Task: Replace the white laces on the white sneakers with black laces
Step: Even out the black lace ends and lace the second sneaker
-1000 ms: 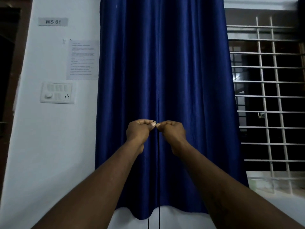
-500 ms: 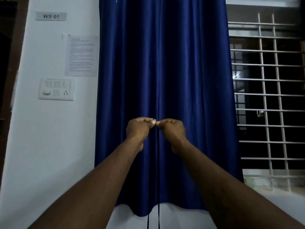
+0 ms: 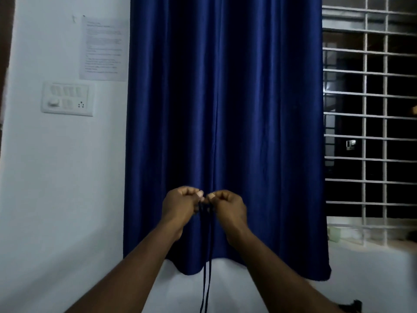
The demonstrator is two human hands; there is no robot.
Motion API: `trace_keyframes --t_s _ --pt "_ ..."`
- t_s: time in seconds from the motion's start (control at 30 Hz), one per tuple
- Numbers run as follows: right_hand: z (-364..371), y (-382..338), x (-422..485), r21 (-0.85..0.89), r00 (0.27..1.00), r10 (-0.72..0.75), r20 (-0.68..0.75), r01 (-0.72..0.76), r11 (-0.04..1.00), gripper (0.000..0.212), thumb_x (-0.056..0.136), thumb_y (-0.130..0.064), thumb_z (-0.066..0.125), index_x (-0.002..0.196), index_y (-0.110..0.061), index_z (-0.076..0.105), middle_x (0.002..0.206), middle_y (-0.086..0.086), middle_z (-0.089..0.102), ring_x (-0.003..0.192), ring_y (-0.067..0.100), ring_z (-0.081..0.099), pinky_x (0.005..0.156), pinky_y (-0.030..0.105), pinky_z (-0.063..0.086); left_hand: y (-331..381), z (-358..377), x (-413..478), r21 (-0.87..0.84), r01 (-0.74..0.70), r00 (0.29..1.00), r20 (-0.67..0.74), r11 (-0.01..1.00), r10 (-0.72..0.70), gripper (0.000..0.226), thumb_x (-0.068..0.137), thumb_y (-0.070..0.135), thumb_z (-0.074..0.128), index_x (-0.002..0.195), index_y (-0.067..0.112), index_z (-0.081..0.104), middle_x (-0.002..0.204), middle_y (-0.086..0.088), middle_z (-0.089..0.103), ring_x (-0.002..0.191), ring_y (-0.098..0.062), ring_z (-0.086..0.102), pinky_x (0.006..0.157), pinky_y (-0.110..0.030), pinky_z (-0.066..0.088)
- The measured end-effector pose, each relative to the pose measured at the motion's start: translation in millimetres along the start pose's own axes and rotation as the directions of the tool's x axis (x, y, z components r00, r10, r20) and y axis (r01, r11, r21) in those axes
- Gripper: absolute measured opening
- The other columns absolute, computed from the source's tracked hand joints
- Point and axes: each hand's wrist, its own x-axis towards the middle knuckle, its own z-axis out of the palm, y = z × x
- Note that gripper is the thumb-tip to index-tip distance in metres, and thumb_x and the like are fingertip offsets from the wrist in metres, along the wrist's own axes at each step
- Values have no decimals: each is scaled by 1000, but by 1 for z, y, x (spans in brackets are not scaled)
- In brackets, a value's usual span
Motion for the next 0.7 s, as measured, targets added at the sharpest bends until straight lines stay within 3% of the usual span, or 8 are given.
trace_keyframes --t_s 0.13,0.37,0.47,0.57,0.7 --pt "9 70 -31 64 982 182 48 -185 981 18 99 -11 61 90 -12 77 84 3 79 77 16 72 68 25 57 -75 -10 -24 60 144 989 15 988 -145 12 99 14 66 92 12 76 83 -3 79 78 -25 76 58 -24 55" --pt "17 173 -79 17 922 382 70 -383 923 22 97 -7 61 89 -14 80 74 3 75 65 11 64 59 20 48 -193 -25 -68 129 377 912 121 917 -391 12 96 3 53 93 6 64 82 -7 79 64 -29 71 67 -37 55" --pt "24 210 -96 -9 886 458 69 -458 889 29 94 -6 61 82 -19 84 70 -1 73 59 9 60 55 21 44 -229 -31 -85 211 390 902 107 896 -418 12 96 8 57 92 11 68 75 -4 77 57 -19 66 59 -29 51" --pt "32 237 -112 19 856 513 62 -515 857 27 94 -7 63 83 -19 84 67 -6 70 55 9 55 50 20 40 -267 -36 -100 323 358 905 110 876 -410 19 97 21 60 82 26 71 70 -1 73 56 -11 59 61 -28 46" --pt "38 264 -126 9 868 492 68 -494 870 25 94 -6 68 82 -19 84 82 -3 80 66 12 62 63 29 47 -305 -36 -119 346 346 903 128 872 -410 18 96 18 64 83 26 74 73 7 74 66 -9 66 68 -30 51"
